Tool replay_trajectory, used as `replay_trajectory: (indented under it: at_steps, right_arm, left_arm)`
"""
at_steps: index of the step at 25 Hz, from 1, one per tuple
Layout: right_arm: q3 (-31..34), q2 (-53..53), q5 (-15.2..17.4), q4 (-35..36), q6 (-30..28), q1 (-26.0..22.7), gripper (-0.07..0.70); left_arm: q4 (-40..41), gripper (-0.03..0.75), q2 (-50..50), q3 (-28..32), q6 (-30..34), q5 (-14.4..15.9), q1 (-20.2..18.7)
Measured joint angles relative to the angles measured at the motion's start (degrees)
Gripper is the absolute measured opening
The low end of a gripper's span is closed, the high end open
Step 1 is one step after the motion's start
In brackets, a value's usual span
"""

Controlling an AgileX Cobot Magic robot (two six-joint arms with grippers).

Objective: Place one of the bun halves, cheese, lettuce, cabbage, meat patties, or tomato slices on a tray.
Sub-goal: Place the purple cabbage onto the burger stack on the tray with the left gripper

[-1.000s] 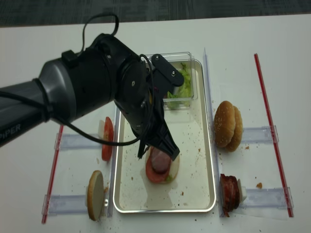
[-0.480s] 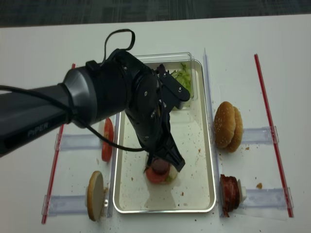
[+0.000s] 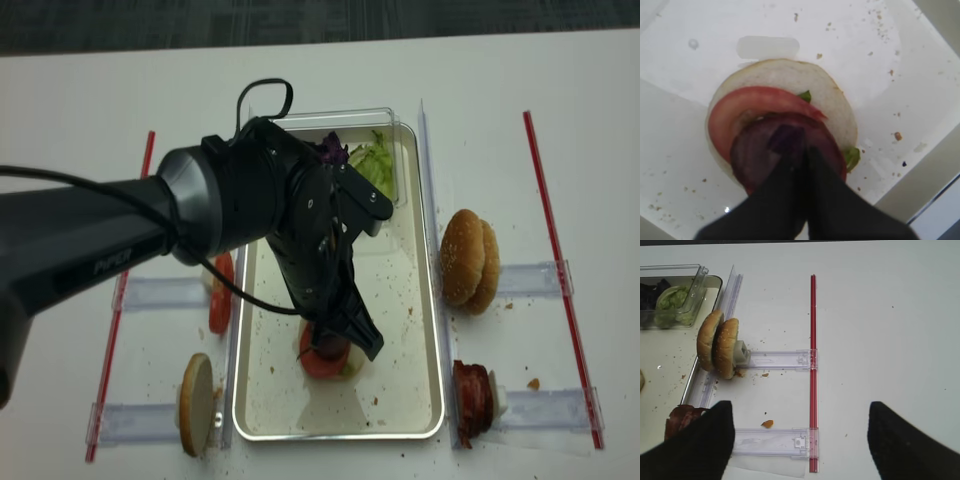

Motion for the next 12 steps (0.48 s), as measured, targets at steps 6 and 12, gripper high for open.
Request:
replay_trajectory:
  at_steps: [6,12]
  right_arm:
    - [0.00,0.00,0.00,0.00,0.00,0.00,0.571]
    - [0.00,0.00,0.00,0.00,0.00,0.00,0.571]
  left_arm:
    - [0.00,-0.007,0.59,0.00,0.00,-0.13,0.00]
    - [0.11,0.144,0.71,0.00,-0.46,-0.13,0.00]
